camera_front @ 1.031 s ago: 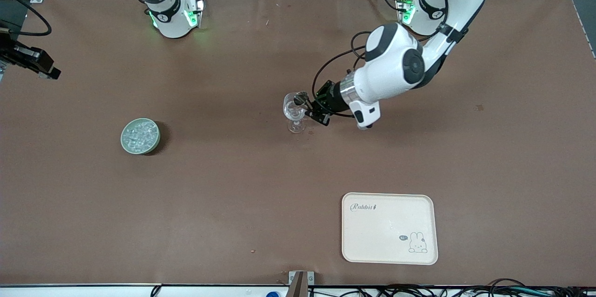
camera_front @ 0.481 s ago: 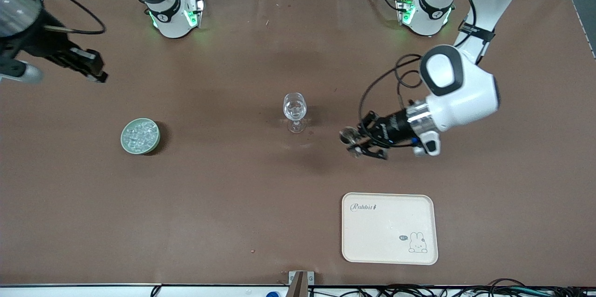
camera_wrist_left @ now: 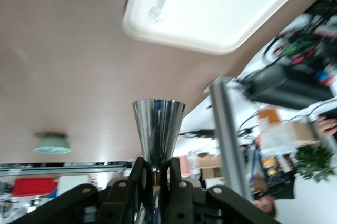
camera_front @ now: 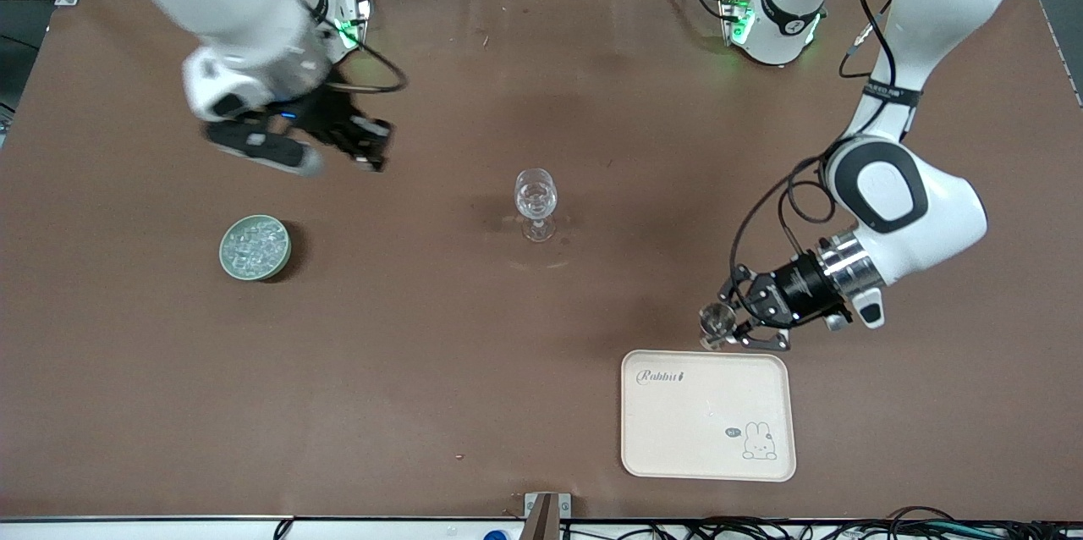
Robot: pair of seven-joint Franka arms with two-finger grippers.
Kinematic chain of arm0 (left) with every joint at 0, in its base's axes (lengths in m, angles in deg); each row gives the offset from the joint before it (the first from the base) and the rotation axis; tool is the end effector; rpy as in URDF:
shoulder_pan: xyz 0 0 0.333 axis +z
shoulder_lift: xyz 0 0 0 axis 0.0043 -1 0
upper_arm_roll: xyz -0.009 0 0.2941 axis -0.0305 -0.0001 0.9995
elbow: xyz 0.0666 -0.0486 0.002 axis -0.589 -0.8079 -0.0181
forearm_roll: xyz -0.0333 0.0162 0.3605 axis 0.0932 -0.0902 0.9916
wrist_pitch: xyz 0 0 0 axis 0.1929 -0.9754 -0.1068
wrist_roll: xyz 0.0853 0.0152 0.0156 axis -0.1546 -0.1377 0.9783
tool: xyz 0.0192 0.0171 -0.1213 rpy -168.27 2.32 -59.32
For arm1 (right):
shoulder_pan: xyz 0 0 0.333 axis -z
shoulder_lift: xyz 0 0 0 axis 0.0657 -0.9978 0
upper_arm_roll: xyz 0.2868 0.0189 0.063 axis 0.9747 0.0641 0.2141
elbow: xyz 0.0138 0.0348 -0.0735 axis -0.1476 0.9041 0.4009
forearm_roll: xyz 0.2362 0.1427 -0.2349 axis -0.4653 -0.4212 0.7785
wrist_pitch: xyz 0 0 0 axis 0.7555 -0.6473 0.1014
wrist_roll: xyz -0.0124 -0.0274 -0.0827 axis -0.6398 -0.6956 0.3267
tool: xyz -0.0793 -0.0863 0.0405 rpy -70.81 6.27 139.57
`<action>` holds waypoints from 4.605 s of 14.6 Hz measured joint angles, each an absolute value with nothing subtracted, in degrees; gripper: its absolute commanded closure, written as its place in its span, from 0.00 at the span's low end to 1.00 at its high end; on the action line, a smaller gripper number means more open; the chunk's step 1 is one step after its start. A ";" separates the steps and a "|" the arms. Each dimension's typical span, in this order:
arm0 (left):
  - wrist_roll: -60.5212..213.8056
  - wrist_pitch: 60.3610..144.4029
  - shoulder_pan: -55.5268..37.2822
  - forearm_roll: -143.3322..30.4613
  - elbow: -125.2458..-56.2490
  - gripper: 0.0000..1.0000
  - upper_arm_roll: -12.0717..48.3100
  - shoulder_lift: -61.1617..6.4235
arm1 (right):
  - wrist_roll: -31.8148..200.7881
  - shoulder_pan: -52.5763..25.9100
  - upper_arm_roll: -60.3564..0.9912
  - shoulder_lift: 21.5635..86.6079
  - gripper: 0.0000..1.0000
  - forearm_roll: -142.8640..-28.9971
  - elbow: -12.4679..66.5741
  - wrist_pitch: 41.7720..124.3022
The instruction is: Pour wine and add ice with both arms
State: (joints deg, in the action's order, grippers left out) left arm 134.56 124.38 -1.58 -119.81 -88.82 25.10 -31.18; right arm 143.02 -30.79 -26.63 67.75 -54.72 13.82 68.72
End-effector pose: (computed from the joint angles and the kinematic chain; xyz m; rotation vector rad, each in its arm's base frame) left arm 0.6501 -0.1450 0.3141 1.2995 1.7871 -0.5924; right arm 0.4934 0.3248 0.5433 -2.9517 0.5765 -0.0146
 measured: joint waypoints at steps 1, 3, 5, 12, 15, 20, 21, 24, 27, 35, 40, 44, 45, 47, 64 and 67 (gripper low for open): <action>134.52 124.36 -1.44 -119.84 -86.91 1.00 26.08 -33.57 | 145.96 -33.46 -26.62 65.72 0.99 -54.72 13.87 70.37; 134.45 124.35 -0.84 -119.96 -82.90 1.00 26.80 -38.21 | 149.86 -37.83 -26.65 62.08 0.98 -54.71 13.89 72.78; 133.75 124.38 -0.74 -121.24 -80.15 0.99 27.10 -41.52 | 150.93 -40.65 -26.70 59.48 0.98 -54.71 13.88 73.98; 120.17 119.14 -0.65 -138.63 -78.74 0.98 33.33 -46.07 | 151.84 -44.14 -26.87 53.70 0.95 -54.55 13.85 77.13; 117.61 119.14 -0.84 -142.04 -78.75 0.97 33.35 -48.26 | 151.84 -44.17 -27.04 52.44 0.91 -54.50 13.83 78.59; 116.60 119.15 -0.26 -145.59 -78.71 0.93 33.53 -51.84 | 151.83 -44.29 -27.08 50.99 0.82 -54.50 13.83 79.57; 116.29 119.15 -0.17 -146.61 -78.70 0.93 33.55 -52.36 | 151.83 -44.33 -27.08 50.96 0.76 -54.50 13.83 79.57; 116.23 119.15 0.16 -147.41 -78.65 0.09 33.56 -52.91 | 151.83 -44.37 -27.08 50.96 0.59 -54.50 13.82 79.57; 115.22 118.11 0.35 -148.16 -78.50 0.00 33.57 -52.90 | 151.83 -44.39 -27.08 50.84 0.57 -54.50 13.82 79.54; 111.17 106.07 2.17 -145.35 -79.84 0.00 39.06 -52.38 | 151.83 -44.41 -28.09 50.97 0.00 -54.42 12.76 79.08; 110.95 100.37 2.38 -126.09 -78.83 0.00 42.15 -48.54 | 151.75 -43.91 -33.97 59.06 0.00 -48.91 11.34 71.05; 110.95 95.34 2.34 -106.79 -71.64 0.00 43.75 -46.66 | 149.62 -43.51 -40.95 65.05 0.00 -43.20 11.42 69.33; 111.00 95.24 2.27 -103.18 -69.70 0.00 43.83 -46.51 | 147.43 -43.48 -43.05 65.81 0.00 -42.85 11.42 69.25; 110.95 95.22 1.94 -99.12 -66.79 0.00 44.69 -46.36 | 140.13 -43.36 -47.73 67.30 0.00 -42.73 11.41 66.88; 82.58 81.72 -1.69 -62.25 -64.87 0.00 43.40 -18.22 | 95.90 2.08 -30.20 76.56 0.00 -47.74 11.78 53.77; 78.51 80.78 -2.02 -55.79 -67.48 0.00 39.40 -13.08 | 95.87 3.65 -28.00 76.56 0.00 -47.82 11.78 54.14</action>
